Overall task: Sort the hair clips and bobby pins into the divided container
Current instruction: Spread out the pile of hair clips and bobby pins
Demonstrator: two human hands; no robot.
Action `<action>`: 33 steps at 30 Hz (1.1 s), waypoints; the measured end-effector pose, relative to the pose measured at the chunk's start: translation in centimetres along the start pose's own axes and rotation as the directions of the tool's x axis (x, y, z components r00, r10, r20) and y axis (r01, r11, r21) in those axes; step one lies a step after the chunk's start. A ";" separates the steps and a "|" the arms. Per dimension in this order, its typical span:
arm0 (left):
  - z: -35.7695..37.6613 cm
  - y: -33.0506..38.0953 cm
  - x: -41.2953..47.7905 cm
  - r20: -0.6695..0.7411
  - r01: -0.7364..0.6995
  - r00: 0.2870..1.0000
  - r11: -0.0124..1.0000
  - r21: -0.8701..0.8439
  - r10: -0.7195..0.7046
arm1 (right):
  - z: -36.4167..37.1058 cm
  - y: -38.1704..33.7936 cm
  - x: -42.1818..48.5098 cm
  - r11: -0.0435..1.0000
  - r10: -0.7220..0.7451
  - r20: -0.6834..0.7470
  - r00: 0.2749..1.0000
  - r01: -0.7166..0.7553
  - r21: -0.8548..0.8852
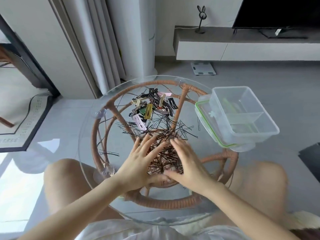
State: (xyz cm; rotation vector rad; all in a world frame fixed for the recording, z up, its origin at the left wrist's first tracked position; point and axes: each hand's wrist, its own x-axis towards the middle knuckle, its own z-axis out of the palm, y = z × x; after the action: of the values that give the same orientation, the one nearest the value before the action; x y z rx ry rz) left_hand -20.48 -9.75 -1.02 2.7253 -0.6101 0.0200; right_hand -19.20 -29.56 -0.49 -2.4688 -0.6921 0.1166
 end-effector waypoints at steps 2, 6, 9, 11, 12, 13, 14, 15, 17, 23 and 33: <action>0.0 0.1 0.5 -0.046 0.023 0.999 0.997 -0.071 -0.026 | 0.9 -0.7 1.0 0.995 -0.017 -0.084 0.996 0.024 0.092; -0.1 -0.2 0.3 -0.124 0.051 0.989 0.966 -0.253 -0.085 | 0.3 -1.7 2.1 0.941 0.037 -0.132 0.991 0.010 0.339; -0.7 -0.6 0.0 -0.174 0.086 0.974 0.949 -0.304 -0.144 | -1.8 -0.8 3.2 0.886 0.222 -0.248 0.943 -0.089 0.456; -1.0 -0.7 0.0 -0.200 0.093 0.969 0.965 -0.247 -0.144 | -2.8 0.6 4.2 0.927 0.330 -0.360 0.873 -0.226 0.300; -1.1 -0.8 0.1 -0.206 0.092 0.969 0.971 -0.219 -0.138 | -3.0 1.2 4.6 0.934 0.352 -0.385 0.853 -0.295 0.202; -1.3 -0.8 0.3 -0.211 0.088 0.969 0.976 -0.201 -0.131 | -3.0 1.8 4.9 0.934 0.356 -0.382 0.853 -0.340 0.111; -1.4 -0.8 0.4 -0.212 0.084 0.969 0.978 -0.191 -0.125 | -2.8 2.1 5.2 0.930 0.353 -0.356 0.865 -0.367 0.031; -1.5 -0.9 0.5 -0.210 0.082 0.970 0.980 -0.184 -0.120 | -2.5 2.4 5.5 0.923 0.352 -0.318 0.880 -0.383 -0.038; -1.7 -0.8 0.7 -0.195 0.071 0.975 0.984 -0.165 -0.103 | -1.9 2.7 5.5 0.914 0.345 -0.258 0.902 -0.386 -0.128; -1.3 1.2 0.6 -0.080 -0.130 0.988 0.992 0.002 0.129 | -1.8 1.0 2.7 0.989 0.134 -0.134 0.982 -0.123 0.087; 1.7 5.0 3.0 0.096 -0.359 0.933 0.896 0.260 0.346 | -4.6 4.3 -1.6 0.980 0.142 -0.164 0.976 -0.116 0.159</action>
State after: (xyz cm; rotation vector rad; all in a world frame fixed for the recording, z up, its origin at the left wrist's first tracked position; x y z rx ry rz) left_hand -19.97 -15.76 -0.67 2.8390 -1.1918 0.1394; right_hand -17.62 -35.68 0.89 -2.3451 -0.4317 0.0003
